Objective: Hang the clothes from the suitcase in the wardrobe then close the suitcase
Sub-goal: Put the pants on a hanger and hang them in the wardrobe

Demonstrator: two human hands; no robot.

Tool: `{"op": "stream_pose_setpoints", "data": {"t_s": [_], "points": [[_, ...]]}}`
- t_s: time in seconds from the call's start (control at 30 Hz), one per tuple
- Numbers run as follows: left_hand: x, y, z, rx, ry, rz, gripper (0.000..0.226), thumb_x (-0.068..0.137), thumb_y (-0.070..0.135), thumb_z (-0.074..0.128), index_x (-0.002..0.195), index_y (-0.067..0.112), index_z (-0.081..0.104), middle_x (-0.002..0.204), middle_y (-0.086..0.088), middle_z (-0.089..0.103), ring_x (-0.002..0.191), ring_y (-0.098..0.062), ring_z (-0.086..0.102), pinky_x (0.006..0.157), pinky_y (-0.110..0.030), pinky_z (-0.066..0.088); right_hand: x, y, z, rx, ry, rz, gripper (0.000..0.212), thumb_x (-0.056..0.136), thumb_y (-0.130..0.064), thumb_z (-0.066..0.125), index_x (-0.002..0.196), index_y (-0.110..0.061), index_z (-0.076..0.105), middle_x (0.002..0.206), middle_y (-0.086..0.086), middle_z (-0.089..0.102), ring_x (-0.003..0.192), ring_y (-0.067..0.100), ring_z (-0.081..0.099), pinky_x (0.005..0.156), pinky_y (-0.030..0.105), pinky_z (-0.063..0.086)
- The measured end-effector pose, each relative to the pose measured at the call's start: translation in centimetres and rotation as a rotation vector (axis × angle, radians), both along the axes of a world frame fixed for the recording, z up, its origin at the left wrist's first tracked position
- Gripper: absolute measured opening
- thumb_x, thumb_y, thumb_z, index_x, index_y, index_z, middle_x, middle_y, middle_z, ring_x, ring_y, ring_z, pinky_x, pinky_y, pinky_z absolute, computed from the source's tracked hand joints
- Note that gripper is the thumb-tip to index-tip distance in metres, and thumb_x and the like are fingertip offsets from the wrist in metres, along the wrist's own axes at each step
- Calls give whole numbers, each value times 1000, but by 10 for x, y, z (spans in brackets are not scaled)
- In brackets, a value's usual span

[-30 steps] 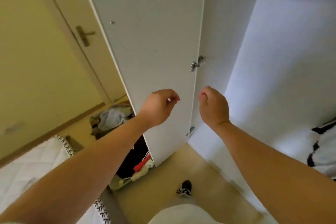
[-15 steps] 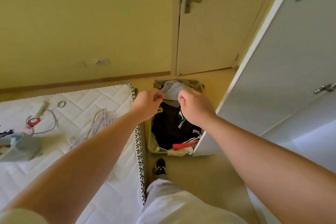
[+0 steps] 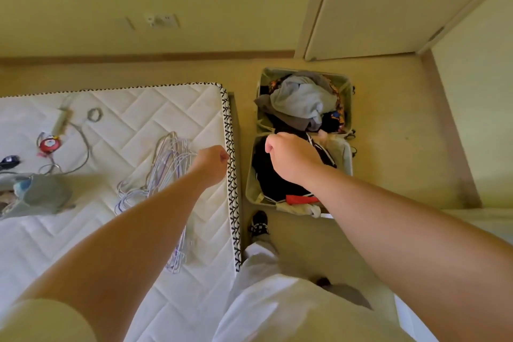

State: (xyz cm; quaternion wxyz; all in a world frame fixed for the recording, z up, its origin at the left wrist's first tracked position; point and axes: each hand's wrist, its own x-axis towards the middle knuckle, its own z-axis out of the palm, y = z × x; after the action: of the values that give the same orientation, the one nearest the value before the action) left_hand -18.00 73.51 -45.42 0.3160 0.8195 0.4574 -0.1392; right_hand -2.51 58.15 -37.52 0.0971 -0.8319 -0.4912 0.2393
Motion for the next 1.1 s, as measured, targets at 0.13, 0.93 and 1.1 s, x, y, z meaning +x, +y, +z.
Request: {"op": "stream_pose_setpoints", "data": {"t_s": [0.13,0.93,1.1], "points": [[-23,27,-60,-21,173,54,30,97,15,47,118,17,67,120,-8,65,91,-22,59,74,-31,51,-1,30,-48,-116,58,6,32,96,-2,42,118,-15,61,118,6,61,105,31,59,86,46,52],[-149,52,-275,56,298,508,28,101,22,49,124,12,60,121,-14,60,110,-35,59,93,-46,51,-107,119,-280,-441,211,167,31,92,0,46,118,-14,57,110,8,61,99,30,61,82,44,55],[-156,54,-275,-16,298,452,25,103,29,43,109,15,63,99,-10,67,92,-32,63,85,-45,56,-122,130,-286,-467,239,173,28,92,-1,45,115,-13,56,109,9,61,98,31,61,71,39,51]]}}
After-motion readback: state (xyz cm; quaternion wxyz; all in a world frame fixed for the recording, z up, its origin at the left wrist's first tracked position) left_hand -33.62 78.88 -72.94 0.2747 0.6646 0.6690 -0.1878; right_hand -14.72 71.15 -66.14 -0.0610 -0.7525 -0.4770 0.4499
